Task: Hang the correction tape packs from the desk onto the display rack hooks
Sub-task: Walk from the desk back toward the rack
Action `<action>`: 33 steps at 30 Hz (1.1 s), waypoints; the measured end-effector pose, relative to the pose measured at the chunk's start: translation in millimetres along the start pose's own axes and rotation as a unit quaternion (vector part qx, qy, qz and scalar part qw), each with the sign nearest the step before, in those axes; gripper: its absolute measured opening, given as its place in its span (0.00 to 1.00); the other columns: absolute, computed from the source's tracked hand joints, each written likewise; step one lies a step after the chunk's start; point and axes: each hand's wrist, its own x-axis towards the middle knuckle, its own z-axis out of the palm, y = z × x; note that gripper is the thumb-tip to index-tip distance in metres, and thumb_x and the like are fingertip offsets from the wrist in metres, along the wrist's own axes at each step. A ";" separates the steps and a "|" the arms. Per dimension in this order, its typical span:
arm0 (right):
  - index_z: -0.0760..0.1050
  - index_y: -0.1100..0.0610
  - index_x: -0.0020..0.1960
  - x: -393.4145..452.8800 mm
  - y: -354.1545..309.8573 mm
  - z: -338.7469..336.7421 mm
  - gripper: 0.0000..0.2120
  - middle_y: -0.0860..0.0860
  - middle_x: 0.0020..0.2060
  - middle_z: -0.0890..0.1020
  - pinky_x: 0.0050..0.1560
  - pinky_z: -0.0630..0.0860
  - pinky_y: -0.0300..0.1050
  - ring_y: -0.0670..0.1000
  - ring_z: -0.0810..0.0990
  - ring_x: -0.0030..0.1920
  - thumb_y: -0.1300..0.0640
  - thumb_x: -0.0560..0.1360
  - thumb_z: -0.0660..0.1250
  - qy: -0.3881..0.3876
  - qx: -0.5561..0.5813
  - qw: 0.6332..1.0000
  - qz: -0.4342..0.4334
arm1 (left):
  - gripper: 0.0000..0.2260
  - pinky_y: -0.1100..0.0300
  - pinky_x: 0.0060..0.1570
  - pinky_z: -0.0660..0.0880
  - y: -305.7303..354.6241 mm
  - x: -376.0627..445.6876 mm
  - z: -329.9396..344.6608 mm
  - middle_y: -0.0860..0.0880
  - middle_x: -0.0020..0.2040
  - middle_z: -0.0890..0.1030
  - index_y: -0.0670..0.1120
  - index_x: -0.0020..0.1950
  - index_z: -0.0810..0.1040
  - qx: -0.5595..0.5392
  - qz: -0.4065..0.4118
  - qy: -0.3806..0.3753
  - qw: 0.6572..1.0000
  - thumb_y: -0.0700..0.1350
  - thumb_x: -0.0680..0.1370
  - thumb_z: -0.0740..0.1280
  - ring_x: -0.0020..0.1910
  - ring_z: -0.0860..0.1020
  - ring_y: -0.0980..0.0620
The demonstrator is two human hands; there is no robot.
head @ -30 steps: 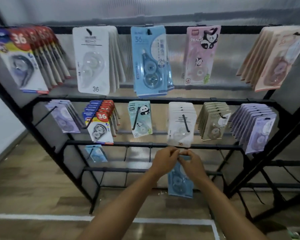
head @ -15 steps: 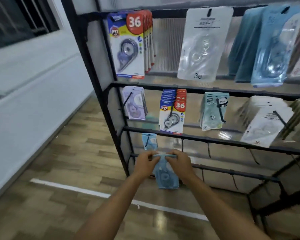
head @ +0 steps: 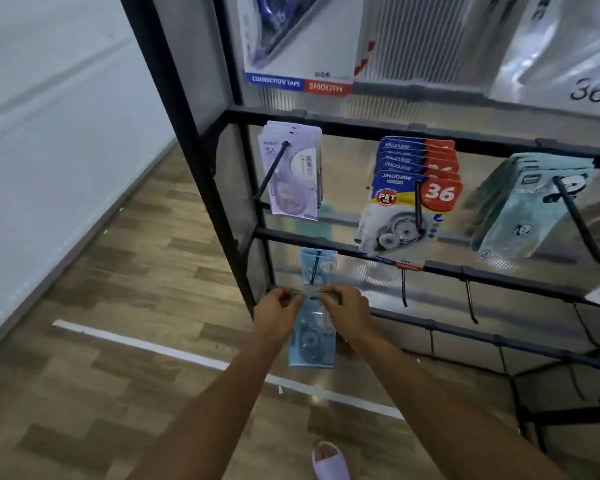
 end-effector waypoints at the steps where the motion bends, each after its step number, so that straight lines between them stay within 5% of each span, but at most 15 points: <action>1: 0.81 0.59 0.54 8.9 2.4 3.0 0.08 0.54 0.51 0.82 0.46 0.72 0.34 0.49 0.79 0.49 0.59 0.76 0.67 0.000 -0.001 1.000 0.004 | 0.03 0.78 0.30 0.69 -0.5 7.9 4.0 0.60 0.35 0.75 0.51 0.44 0.76 -0.002 -0.003 0.004 1.000 0.47 0.77 0.69 0.34 0.72 0.67; 4: 0.80 0.58 0.54 32.9 9.6 9.5 0.08 0.54 0.51 0.81 0.33 0.69 0.24 0.46 0.77 0.44 0.59 0.77 0.66 0.005 -0.002 1.000 0.016 | 0.05 0.76 0.30 0.68 -1.9 27.5 15.6 0.58 0.37 0.76 0.53 0.43 0.74 0.007 -0.009 0.009 1.000 0.47 0.78 0.67 0.34 0.72 0.65; 8: 0.80 0.57 0.54 52.0 19.3 15.9 0.08 0.55 0.53 0.82 0.44 0.70 0.37 0.50 0.78 0.50 0.59 0.77 0.65 0.009 -0.019 0.999 0.027 | 0.03 0.74 0.32 0.63 -7.7 45.5 26.4 0.55 0.42 0.78 0.53 0.45 0.75 0.028 -0.029 0.001 0.999 0.49 0.79 0.66 0.35 0.72 0.64; 13: 0.79 0.59 0.55 62.6 20.0 20.6 0.09 0.56 0.53 0.81 0.49 0.73 0.41 0.52 0.78 0.51 0.59 0.78 0.65 0.000 -0.036 0.999 0.023 | 0.06 0.75 0.31 0.63 -12.4 58.8 31.2 0.52 0.44 0.82 0.49 0.48 0.79 0.060 -0.037 0.011 0.997 0.51 0.78 0.67 0.39 0.75 0.59; 18: 0.79 0.59 0.55 70.9 24.4 23.9 0.09 0.56 0.52 0.82 0.46 0.68 0.37 0.47 0.76 0.47 0.58 0.78 0.65 -0.005 -0.066 0.998 0.018 | 0.10 0.67 0.38 0.65 -11.9 67.2 32.8 0.49 0.47 0.83 0.45 0.52 0.82 0.094 -0.033 0.020 0.995 0.51 0.77 0.67 0.41 0.74 0.58; 22: 0.80 0.60 0.54 68.0 29.2 26.8 0.08 0.56 0.50 0.83 0.47 0.70 0.40 0.55 0.80 0.50 0.59 0.78 0.64 -0.019 -0.096 0.995 -0.012 | 0.09 0.64 0.39 0.66 -19.1 63.7 32.3 0.51 0.43 0.82 0.46 0.49 0.81 0.087 -0.051 0.009 0.995 0.51 0.76 0.69 0.42 0.77 0.55; 25: 0.80 0.60 0.52 62.6 36.8 30.0 0.08 0.57 0.49 0.83 0.48 0.73 0.43 0.55 0.80 0.50 0.59 0.78 0.64 -0.019 -0.081 0.997 0.001 | 0.09 0.67 0.31 0.65 -25.8 57.3 33.3 0.51 0.41 0.81 0.46 0.47 0.80 0.097 -0.062 -0.007 0.993 0.51 0.77 0.69 0.40 0.79 0.54; 33: 0.79 0.61 0.53 62.6 40.2 30.3 0.07 0.55 0.46 0.82 0.47 0.77 0.45 0.52 0.80 0.47 0.61 0.77 0.64 -0.003 -0.047 0.999 -0.020 | 0.09 0.74 0.31 0.64 -20.6 55.2 33.7 0.52 0.44 0.83 0.46 0.51 0.82 0.089 -0.043 0.005 0.995 0.50 0.78 0.67 0.37 0.75 0.60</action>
